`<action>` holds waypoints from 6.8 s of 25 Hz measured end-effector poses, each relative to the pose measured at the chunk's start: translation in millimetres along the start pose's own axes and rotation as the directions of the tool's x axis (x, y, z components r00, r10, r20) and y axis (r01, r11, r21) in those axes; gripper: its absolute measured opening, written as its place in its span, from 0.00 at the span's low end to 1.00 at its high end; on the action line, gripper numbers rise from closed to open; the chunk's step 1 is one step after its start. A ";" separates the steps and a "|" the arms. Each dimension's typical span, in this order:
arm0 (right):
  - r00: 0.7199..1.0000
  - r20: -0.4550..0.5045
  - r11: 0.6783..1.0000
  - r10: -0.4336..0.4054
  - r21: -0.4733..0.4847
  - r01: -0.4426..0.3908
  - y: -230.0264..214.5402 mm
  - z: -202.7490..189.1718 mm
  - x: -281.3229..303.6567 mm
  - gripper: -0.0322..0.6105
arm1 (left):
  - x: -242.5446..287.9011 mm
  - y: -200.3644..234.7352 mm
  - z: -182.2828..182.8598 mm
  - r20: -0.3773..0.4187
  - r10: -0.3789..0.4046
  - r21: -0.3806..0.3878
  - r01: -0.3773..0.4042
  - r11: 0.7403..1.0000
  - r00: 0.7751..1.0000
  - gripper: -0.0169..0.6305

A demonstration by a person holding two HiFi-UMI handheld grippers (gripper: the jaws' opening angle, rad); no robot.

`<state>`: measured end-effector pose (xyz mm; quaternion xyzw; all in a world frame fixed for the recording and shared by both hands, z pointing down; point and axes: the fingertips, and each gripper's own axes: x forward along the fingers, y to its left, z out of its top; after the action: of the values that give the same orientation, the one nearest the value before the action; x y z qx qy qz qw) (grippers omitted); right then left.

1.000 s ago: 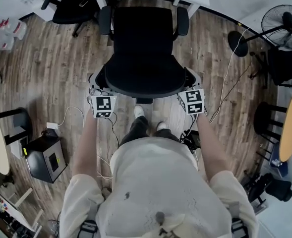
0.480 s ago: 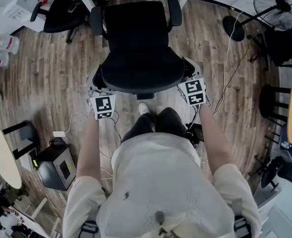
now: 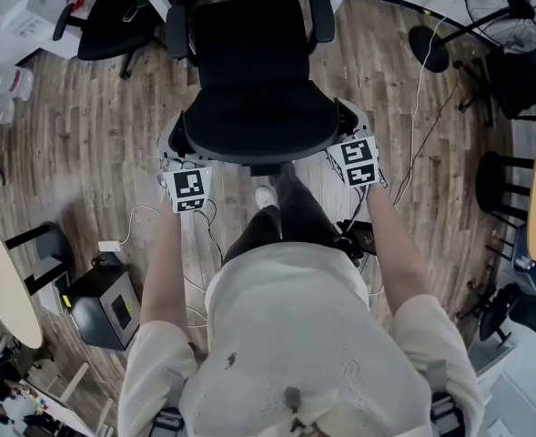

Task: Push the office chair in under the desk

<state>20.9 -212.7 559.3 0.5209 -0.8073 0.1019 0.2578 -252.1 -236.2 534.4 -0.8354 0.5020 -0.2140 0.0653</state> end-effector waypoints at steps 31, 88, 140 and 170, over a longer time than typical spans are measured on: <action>1.000 -0.005 1.000 -0.014 0.009 0.014 -31.8 37.5 75.2 0.45 | 82.2 50.7 4.5 -0.015 -0.005 0.012 0.005 1.000 1.000 0.40; 1.000 0.016 1.000 -0.016 -0.022 0.016 -120.3 66.0 166.4 0.45 | 201.3 68.7 20.3 -0.008 0.006 -0.004 -0.006 1.000 1.000 0.40; 0.999 0.018 0.999 -0.029 -0.013 0.029 -190.8 112.4 234.7 0.45 | 304.1 102.7 50.7 0.000 -0.009 0.003 0.009 1.000 1.000 0.40; 0.998 0.005 0.998 -0.064 -0.007 0.064 -183.7 129.8 268.5 0.46 | 326.3 136.2 42.5 0.011 -0.039 0.009 0.039 0.999 0.999 0.40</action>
<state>57.7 -560.8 570.6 0.5457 -0.7913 0.0893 0.2609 -212.6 -589.8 547.3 -0.8458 0.4845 -0.2128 0.0673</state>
